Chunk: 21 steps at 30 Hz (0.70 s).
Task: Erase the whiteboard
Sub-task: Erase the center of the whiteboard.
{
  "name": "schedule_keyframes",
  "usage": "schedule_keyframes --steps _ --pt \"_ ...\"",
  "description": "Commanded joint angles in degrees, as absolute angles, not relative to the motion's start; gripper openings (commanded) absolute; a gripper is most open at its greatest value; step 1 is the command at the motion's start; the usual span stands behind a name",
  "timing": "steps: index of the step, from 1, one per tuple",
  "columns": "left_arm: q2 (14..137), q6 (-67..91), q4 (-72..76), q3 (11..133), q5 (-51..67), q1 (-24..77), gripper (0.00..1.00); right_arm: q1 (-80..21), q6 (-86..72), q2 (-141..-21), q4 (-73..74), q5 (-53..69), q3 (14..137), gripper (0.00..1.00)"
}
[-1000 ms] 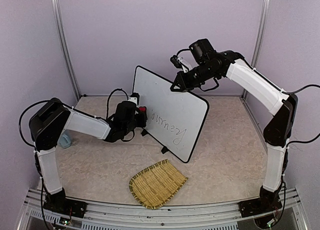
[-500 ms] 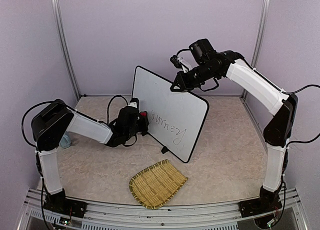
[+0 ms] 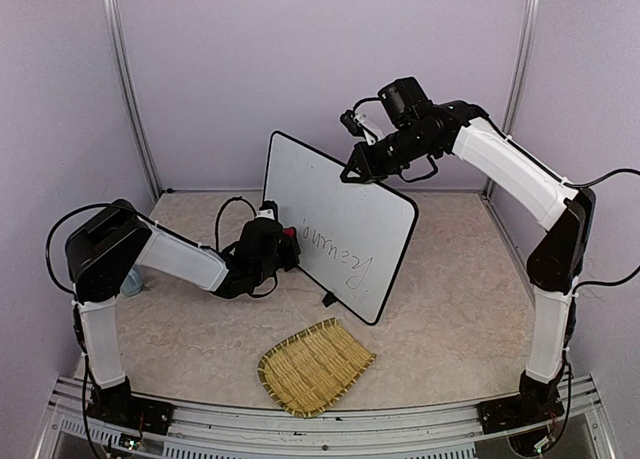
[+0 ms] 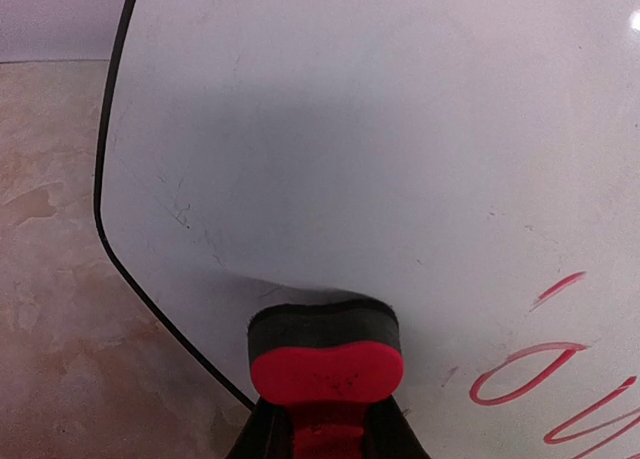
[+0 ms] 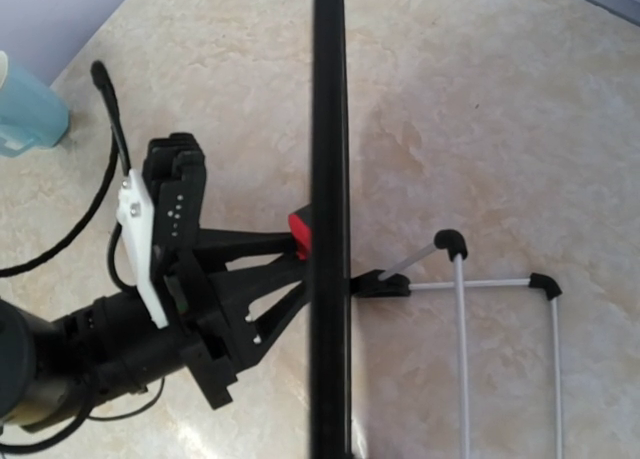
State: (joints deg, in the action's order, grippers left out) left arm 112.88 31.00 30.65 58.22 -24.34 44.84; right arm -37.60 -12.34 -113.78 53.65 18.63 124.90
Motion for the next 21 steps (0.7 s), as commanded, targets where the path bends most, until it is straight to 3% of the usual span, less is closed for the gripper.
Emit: schedule_keyframes --steps 1,21 --pt "113.05 30.34 36.2 61.86 -15.41 47.37 0.19 -41.13 -10.34 -114.93 55.45 32.26 124.08 0.0" --pt "107.55 25.75 36.61 65.83 -14.85 46.37 0.2 -41.13 -10.07 -114.66 55.43 32.33 123.39 0.0"
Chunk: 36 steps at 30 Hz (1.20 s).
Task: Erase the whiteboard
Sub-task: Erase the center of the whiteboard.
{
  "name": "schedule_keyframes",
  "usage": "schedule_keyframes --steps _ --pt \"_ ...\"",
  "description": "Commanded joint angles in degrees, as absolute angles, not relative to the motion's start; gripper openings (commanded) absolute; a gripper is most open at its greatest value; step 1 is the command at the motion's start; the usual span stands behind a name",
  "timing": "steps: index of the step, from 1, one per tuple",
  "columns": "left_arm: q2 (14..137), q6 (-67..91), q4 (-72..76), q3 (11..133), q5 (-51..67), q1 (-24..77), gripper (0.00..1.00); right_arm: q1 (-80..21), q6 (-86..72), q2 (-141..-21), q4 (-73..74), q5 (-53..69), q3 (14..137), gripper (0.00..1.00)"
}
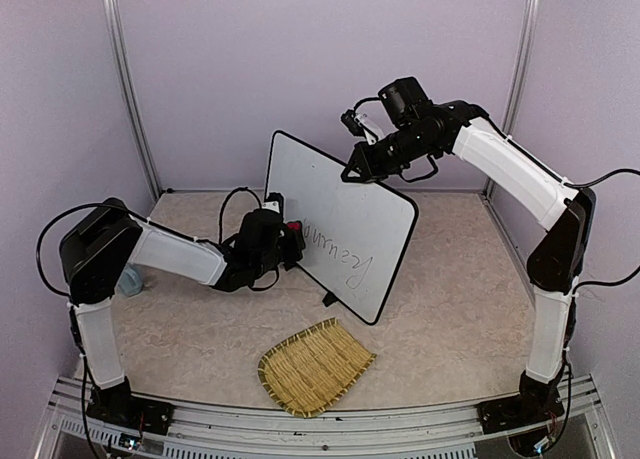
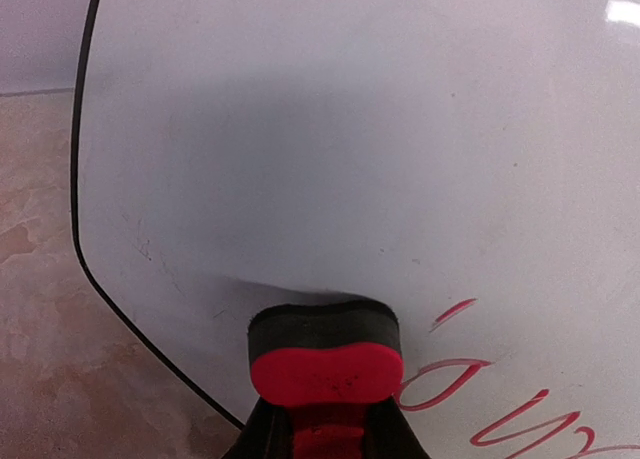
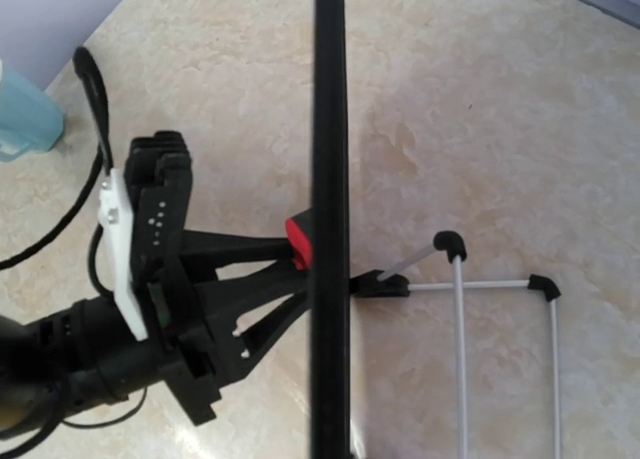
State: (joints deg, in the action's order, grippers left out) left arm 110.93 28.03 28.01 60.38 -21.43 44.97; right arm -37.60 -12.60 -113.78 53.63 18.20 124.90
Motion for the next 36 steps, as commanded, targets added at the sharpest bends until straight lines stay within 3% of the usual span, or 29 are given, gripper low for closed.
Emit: schedule_keyframes --steps 1,15,36 --pt "107.19 25.47 36.83 65.83 -14.5 45.89 0.2 -41.13 -10.08 -114.57 55.36 32.28 123.21 0.0" --pt "103.5 17.78 36.69 66.98 -13.77 44.68 0.21 -41.13 -9.85 -114.83 55.43 32.43 123.09 0.0" --pt "111.67 15.52 46.84 53.09 -7.5 40.63 0.19 -41.12 -9.58 -114.51 55.16 33.0 122.66 0.0"
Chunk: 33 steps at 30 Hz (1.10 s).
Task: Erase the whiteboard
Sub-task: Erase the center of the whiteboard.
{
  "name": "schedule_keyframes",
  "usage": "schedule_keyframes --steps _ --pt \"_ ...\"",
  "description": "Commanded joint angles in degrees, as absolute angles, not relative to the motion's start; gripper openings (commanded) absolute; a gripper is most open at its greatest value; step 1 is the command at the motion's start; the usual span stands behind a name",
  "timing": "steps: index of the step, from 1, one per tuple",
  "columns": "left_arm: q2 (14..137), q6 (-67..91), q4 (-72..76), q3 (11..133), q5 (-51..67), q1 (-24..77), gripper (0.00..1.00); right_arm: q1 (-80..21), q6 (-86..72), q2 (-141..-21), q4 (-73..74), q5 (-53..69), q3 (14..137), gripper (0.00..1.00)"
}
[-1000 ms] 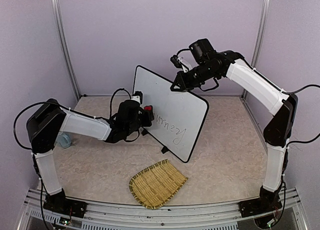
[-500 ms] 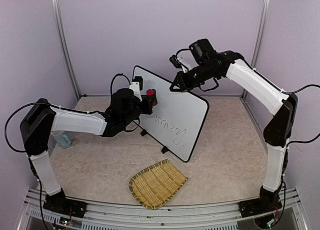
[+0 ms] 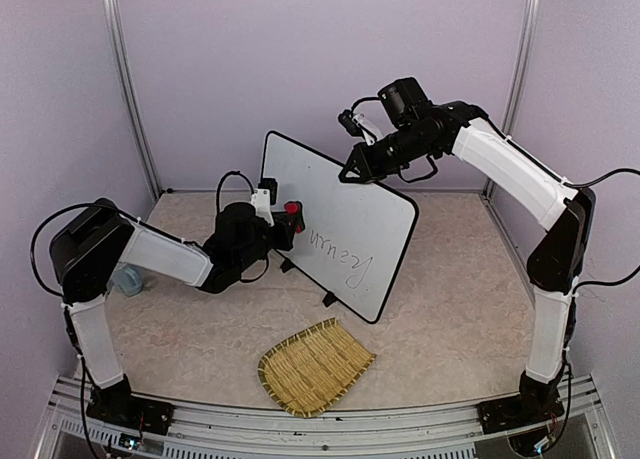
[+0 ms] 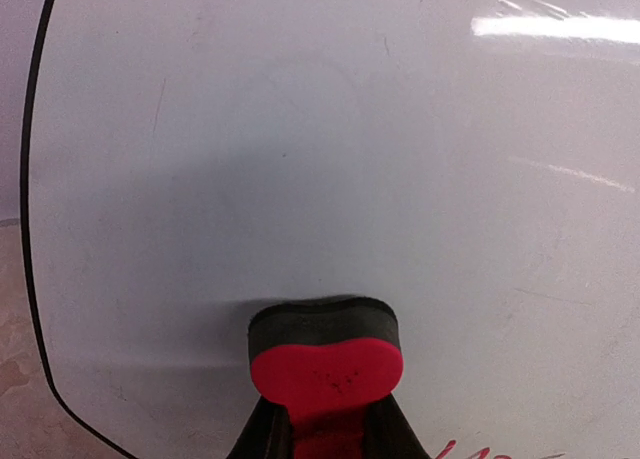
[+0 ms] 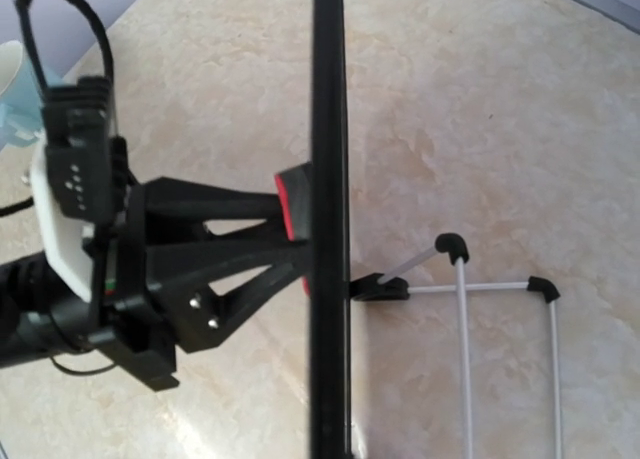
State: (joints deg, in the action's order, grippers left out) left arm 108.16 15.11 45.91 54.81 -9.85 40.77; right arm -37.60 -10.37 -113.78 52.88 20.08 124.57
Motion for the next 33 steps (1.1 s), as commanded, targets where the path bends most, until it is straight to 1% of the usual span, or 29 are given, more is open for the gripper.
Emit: schedule_keyframes --steps 1,8,21,26,33 --pt "111.97 15.92 47.3 52.64 -7.41 40.61 0.19 -41.13 -9.58 -114.4 55.13 32.96 122.57 0.0" --pt "111.06 16.38 48.2 52.07 -7.25 40.48 0.19 -41.13 -9.51 -114.79 55.18 33.11 122.48 0.0" --pt "101.13 11.57 45.4 58.82 -7.57 40.82 0.2 -41.26 -9.4 -114.98 55.11 33.13 122.68 0.0" --pt "102.18 10.85 43.51 59.79 -7.91 41.66 0.2 -41.31 -9.49 -115.03 55.19 33.16 122.7 0.0" --pt "105.61 10.71 43.18 56.19 -10.58 44.42 0.2 -41.43 -9.58 -115.01 55.12 33.13 122.67 0.0"
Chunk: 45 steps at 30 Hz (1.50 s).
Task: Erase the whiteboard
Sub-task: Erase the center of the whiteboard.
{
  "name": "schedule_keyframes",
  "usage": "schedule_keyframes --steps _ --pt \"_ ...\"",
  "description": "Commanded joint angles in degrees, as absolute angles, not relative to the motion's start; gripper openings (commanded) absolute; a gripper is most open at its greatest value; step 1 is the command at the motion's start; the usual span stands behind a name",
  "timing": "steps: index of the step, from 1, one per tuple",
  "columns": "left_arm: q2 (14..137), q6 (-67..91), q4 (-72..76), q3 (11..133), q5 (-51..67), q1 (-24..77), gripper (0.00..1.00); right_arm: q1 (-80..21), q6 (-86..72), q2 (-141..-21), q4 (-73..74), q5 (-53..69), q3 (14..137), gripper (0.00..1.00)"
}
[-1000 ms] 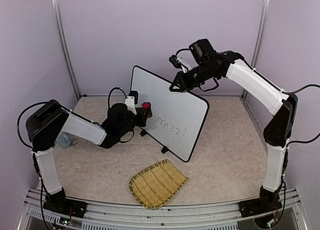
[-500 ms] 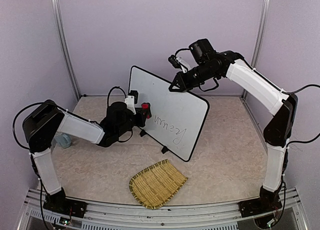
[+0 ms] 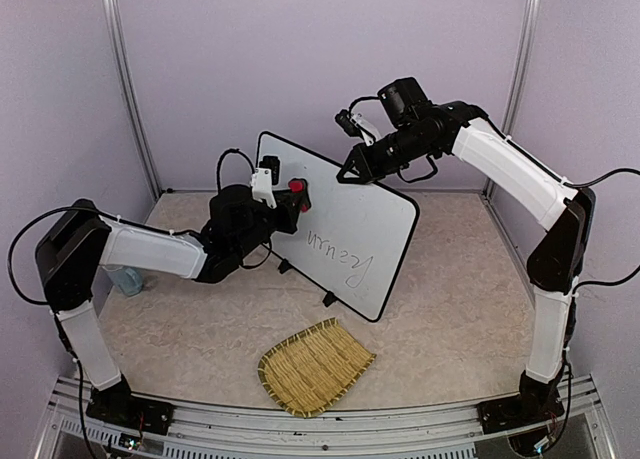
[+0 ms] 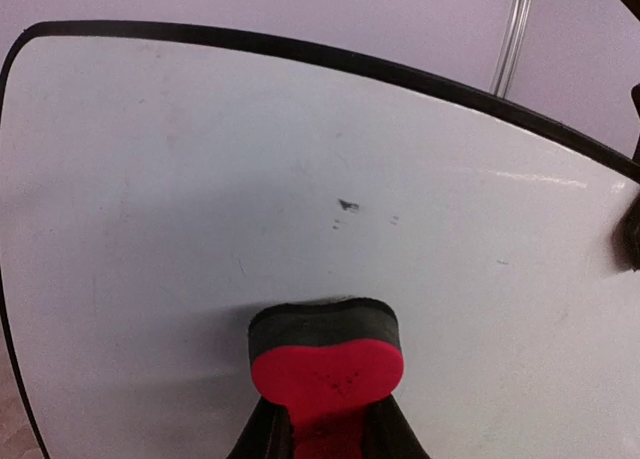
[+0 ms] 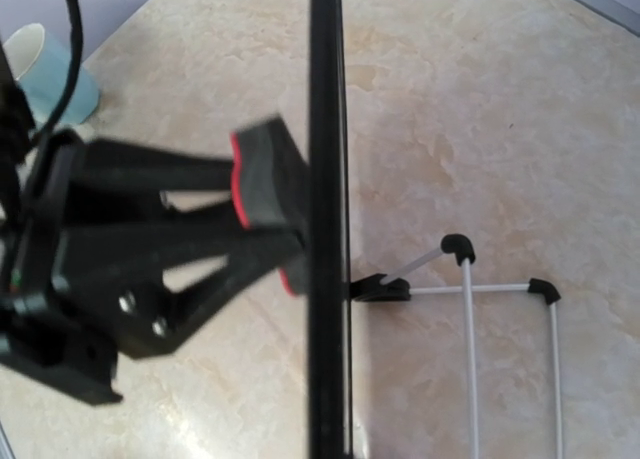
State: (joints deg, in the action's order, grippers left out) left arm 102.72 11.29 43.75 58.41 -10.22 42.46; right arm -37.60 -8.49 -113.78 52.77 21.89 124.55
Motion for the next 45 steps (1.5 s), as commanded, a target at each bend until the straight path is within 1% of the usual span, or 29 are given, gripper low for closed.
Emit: schedule_keyframes --steps 1,11,16,22,35,41,45 --pt "105.95 10.76 43.12 55.58 -11.24 44.85 0.2 -41.48 -9.57 -114.97 55.16 33.06 122.67 0.0" --pt "108.03 14.14 45.25 49.61 -13.12 45.56 0.19 -41.7 -9.57 -114.44 55.18 32.87 122.44 0.0" --pt "109.69 15.1 45.6 49.18 -12.5 45.26 0.19 -41.92 -9.58 -114.35 55.19 32.87 122.46 0.0" --pt "109.1 14.51 45.18 50.84 -12.31 45.11 0.19 -42.01 -9.58 -114.26 55.23 32.63 122.32 0.0" --pt "100.95 12.73 42.6 57.8 -12.37 43.96 0.2 -42.19 -9.49 -114.48 55.3 32.12 122.39 0.0" --pt "99.42 12.79 43.94 57.83 -12.4 44.16 0.2 -42.16 -9.36 -114.61 55.37 32.17 122.43 0.0" --pt "101.44 12.42 43.51 56.61 -13.01 44.79 0.2 -42.17 -9.35 -114.65 55.28 32.21 122.46 0.0"
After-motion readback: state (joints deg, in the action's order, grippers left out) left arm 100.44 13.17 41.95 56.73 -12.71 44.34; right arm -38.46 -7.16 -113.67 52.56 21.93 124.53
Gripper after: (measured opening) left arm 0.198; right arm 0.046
